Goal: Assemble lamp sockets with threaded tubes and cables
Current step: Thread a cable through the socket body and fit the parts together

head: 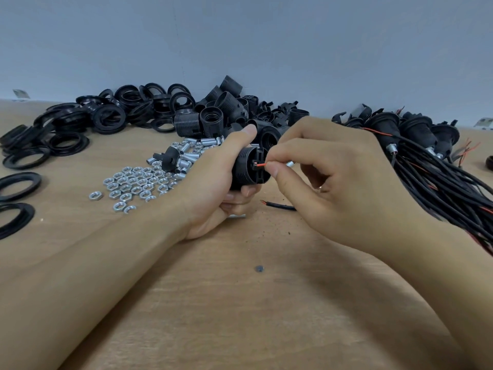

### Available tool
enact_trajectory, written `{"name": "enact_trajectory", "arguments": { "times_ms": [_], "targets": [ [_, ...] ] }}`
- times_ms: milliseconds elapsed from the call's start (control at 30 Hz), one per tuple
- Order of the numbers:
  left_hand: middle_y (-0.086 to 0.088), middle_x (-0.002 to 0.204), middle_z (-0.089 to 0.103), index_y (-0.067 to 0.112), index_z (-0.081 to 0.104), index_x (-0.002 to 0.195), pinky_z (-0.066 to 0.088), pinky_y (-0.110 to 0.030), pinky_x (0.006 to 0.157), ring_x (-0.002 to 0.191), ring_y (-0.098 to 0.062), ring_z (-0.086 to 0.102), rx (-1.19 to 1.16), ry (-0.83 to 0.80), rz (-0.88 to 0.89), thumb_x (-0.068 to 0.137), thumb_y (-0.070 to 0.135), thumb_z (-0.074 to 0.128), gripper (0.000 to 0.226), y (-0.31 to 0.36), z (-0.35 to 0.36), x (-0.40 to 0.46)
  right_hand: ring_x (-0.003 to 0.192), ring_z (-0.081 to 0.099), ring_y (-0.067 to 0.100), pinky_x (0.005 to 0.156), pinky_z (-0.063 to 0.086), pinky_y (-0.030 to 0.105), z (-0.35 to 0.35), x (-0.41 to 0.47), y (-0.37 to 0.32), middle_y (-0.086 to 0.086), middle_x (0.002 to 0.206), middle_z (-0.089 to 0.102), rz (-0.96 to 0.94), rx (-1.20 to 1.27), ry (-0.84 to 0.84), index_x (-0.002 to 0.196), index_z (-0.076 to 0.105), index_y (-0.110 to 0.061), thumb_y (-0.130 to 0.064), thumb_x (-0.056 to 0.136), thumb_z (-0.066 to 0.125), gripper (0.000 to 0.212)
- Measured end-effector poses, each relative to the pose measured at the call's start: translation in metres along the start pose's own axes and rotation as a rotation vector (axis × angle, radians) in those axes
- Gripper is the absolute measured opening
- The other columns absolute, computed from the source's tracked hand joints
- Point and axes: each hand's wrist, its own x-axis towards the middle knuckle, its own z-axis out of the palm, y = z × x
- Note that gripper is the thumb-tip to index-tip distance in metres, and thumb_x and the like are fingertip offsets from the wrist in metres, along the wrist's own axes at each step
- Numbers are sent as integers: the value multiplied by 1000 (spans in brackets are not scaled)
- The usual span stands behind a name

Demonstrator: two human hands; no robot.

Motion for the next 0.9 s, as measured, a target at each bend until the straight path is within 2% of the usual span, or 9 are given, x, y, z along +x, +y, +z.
{"name": "enact_trajectory", "arguments": {
  "times_ms": [300, 367, 533, 600, 833, 900],
  "targets": [
    [-3, 45, 37, 17, 48, 59, 21, -19, 40, 37, -13, 19, 48, 65, 40, 102, 49, 40, 54, -2, 4, 0, 57, 36, -6, 60, 27, 15, 2, 0, -3, 2, 84, 62, 24, 23, 6, 76, 71, -9, -10, 88, 62, 14],
    [-3, 45, 37, 17, 47, 60, 21, -19, 40, 37, -14, 19, 54, 89, 45, 102, 49, 39, 53, -2, 5, 0, 56, 36, -2, 58, 29, 21, 3, -1, -5, 4, 85, 62, 24, -5, 15, 76, 71, -8, -10, 88, 61, 16],
    [-3, 45, 38, 16, 44, 62, 22, -19, 39, 37, -14, 20, 69, 154, 66, 103, 49, 37, 53, -5, 6, 1, 56, 49, 26, 51, 45, 38, 6, -2, -8, 7, 93, 64, -61, -185, -9, 78, 70, -3, -13, 92, 57, 21],
    [-2, 45, 38, 16, 43, 63, 22, -19, 39, 35, -13, 23, 63, 183, 88, 103, 48, 37, 52, -6, 7, 1, 55, 51, 32, 48, 46, 41, 5, -1, -9, 8, 94, 63, -88, -239, -25, 77, 68, -2, -13, 93, 55, 24],
    [2, 47, 35, 11, 46, 78, 24, -20, 42, 36, -13, 27, 74, 267, 160, 104, 42, 39, 41, -10, 7, 2, 57, 50, 35, 50, 46, 43, 7, 0, -10, 9, 98, 61, -67, -205, -83, 84, 68, -3, -14, 94, 53, 21],
    [3, 47, 36, 11, 46, 75, 26, -19, 42, 36, -11, 30, 104, 292, 203, 105, 41, 39, 43, -10, 7, 1, 58, 51, 30, 52, 46, 41, 7, -1, -9, 9, 100, 61, -51, -188, -71, 86, 69, -5, -16, 94, 55, 20]
  ]
}}
